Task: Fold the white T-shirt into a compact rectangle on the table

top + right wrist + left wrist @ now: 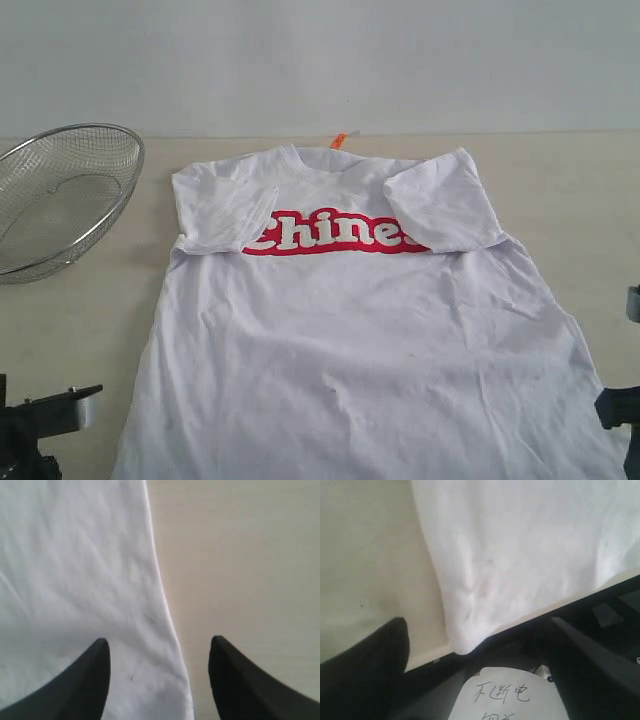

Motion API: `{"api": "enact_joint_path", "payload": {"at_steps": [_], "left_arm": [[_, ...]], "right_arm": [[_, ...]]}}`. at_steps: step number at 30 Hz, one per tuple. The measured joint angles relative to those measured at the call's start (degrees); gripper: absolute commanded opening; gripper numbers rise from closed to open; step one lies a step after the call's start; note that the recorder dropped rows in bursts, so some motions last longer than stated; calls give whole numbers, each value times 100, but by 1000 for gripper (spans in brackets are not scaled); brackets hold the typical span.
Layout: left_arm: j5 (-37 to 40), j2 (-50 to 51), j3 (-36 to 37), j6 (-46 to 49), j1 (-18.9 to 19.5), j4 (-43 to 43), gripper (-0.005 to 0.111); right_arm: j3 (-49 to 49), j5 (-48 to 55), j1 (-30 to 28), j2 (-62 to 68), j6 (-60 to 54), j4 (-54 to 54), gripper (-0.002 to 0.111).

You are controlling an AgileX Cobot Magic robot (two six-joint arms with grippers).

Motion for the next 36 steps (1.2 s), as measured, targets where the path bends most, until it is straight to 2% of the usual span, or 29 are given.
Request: {"api": "enact_joint_path", "payload": {"at_steps": [7, 14, 27, 36], "left_arm": [[-233, 14, 0, 23, 0, -46, 70], [-371, 14, 0, 42, 0, -59, 55], [-521, 14, 0, 128, 0, -92, 55], [-575, 16, 0, 248, 0, -237, 53]], "right_arm": [[0, -358, 0, 568, -13, 162, 51], [0, -458, 0, 810, -24, 272, 51], [-12, -437, -9, 890, -74, 293, 51], [-12, -342, -20, 904, -516, 700, 51]]}}
